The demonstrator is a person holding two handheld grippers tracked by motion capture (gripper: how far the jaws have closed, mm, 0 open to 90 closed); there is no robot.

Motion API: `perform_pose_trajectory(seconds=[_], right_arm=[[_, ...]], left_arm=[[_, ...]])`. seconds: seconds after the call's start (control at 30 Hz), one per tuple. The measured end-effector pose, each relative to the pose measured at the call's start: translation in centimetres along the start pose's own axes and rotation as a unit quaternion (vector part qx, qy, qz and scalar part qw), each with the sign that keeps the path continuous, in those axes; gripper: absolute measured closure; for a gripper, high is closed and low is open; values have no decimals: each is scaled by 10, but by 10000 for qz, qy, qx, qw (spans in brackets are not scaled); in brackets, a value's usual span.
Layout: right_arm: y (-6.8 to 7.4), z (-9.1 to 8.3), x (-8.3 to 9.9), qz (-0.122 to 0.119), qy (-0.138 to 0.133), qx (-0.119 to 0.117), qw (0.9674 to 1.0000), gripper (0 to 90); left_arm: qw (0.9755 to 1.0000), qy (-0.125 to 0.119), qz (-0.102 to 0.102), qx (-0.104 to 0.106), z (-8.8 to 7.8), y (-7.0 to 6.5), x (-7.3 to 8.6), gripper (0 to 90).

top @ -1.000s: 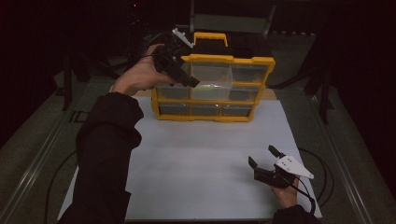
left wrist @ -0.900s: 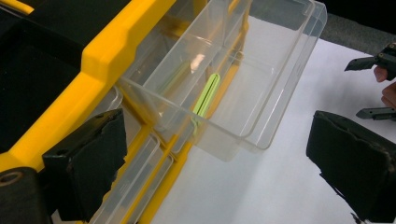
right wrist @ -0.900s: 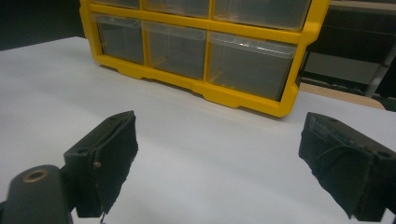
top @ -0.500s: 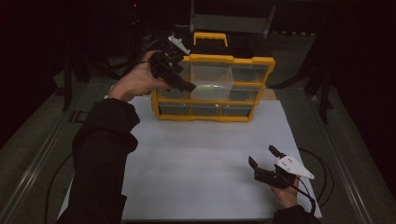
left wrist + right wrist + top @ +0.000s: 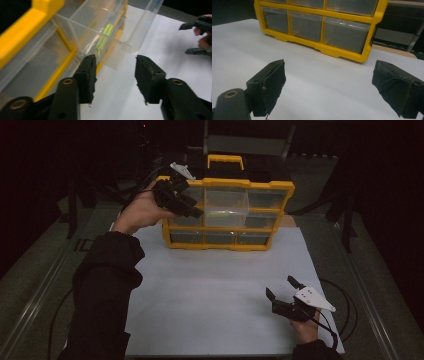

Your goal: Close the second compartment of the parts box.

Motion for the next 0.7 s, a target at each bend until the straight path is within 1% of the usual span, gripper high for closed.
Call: perform_pose_trajectory(seconds=[0.03, 0.07, 0.1, 0.17, 0.2, 0.23, 0.27, 0.3, 0.33, 0.37, 0.4, 0.47, 0.6, 0.67, 0.7], right_arm=[[0, 0, 0, 4, -1, 2, 10000, 114], [0, 0, 0, -3, -4, 0, 10000, 114], [0, 0, 0, -1, -2, 0, 10000, 113], [0, 0, 0, -3, -1, -2, 10000, 114], [0, 0, 0, 9, 2, -2, 10000, 114], [0, 0, 0, 9, -1, 2, 10000, 114], [0, 0, 0, 1, -8, 6, 10000, 114], [0, 0, 0, 4, 0, -2, 10000, 114], [0, 0, 0, 10, 3, -1, 10000, 114], [0, 0, 0, 11, 5, -1, 10000, 114], [0, 0, 0, 5, -1, 1, 10000, 114], [0, 0, 0, 11, 7, -1, 10000, 114], [1, 0, 0, -5, 8, -14, 10000, 114], [1, 1, 0, -12, 7, -6, 10000, 114], [1, 1, 0, -11, 8, -7, 10000, 114]], left_arm=[[10000, 25, 26, 24, 0, 0, 1, 551], [10000, -2, -6, 49, 1, -1, 2, 560], [10000, 13, 23, 45, 1, -1, 3, 568], [9999, -11, -47, 135, 3, 0, 5, 584], [9999, 11, -42, 154, 4, 0, 6, 596], [9999, -13, -61, 139, 5, 0, 6, 605], [9999, 32, -64, 144, 5, 1, 8, 606], [9999, 16, -70, 142, 7, 1, 9, 611], [9999, 73, -8, 139, 7, 1, 10, 635], [9998, 42, -8, 214, 8, 0, 10, 663], [9997, 53, 42, 253, 9, -1, 11, 689], [9996, 26, 92, 281, 11, -2, 11, 742], [9991, -29, 209, 381, 13, -4, 11, 890], [9988, 20, 272, 409, 15, -5, 10, 899], [9988, 15, 258, 426, 17, -6, 9, 900]])
Point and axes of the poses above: each handheld gripper's, and its own axes: z roughly forward along the jaws, x roughly out of its underside, y roughly to its left, the point moved 3 cm from there along z, roughly forward along the jaws, and after that the axes turned 12 degrees about x, right-handed, at the moved point
